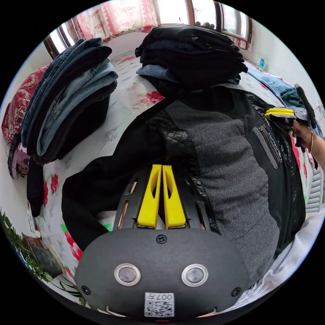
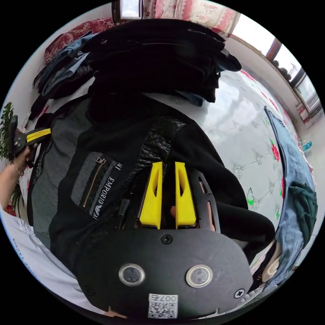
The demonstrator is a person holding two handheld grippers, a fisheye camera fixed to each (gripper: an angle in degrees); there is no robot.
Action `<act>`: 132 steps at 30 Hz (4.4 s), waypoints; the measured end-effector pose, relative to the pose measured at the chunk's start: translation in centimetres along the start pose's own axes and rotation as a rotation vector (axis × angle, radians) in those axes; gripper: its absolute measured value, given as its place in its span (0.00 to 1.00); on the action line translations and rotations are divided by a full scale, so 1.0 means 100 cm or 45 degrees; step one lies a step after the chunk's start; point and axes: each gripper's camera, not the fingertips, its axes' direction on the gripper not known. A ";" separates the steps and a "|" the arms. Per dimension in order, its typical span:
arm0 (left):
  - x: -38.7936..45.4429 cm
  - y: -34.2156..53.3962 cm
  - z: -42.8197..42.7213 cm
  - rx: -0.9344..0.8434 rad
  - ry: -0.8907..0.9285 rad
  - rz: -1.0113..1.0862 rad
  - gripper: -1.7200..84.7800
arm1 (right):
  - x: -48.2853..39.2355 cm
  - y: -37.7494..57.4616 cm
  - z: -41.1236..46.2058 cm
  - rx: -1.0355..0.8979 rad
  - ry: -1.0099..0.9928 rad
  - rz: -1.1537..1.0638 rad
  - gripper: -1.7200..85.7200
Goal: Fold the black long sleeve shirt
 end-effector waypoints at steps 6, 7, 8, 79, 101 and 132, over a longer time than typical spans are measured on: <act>-0.011 0.063 -0.079 0.113 0.071 -0.118 0.01 | -0.010 0.099 -0.101 0.211 -0.145 0.015 0.10; -0.013 0.087 -0.095 0.121 0.089 -0.149 0.01 | -0.013 0.131 -0.117 0.222 -0.164 0.017 0.10; -0.013 0.114 -0.109 0.111 0.108 -0.173 0.01 | -0.018 0.164 -0.131 0.216 -0.179 0.017 0.10; -0.236 0.154 -0.229 0.004 0.111 -0.350 0.14 | -0.068 0.263 -0.195 -0.013 -0.500 0.184 0.04; -0.598 0.128 -0.367 0.751 0.653 -0.756 0.02 | -0.153 0.194 -0.246 0.121 -0.363 0.160 0.03; -0.137 0.118 -0.307 0.161 0.985 0.146 0.13 | -0.050 0.224 -0.250 0.191 -0.400 0.445 0.11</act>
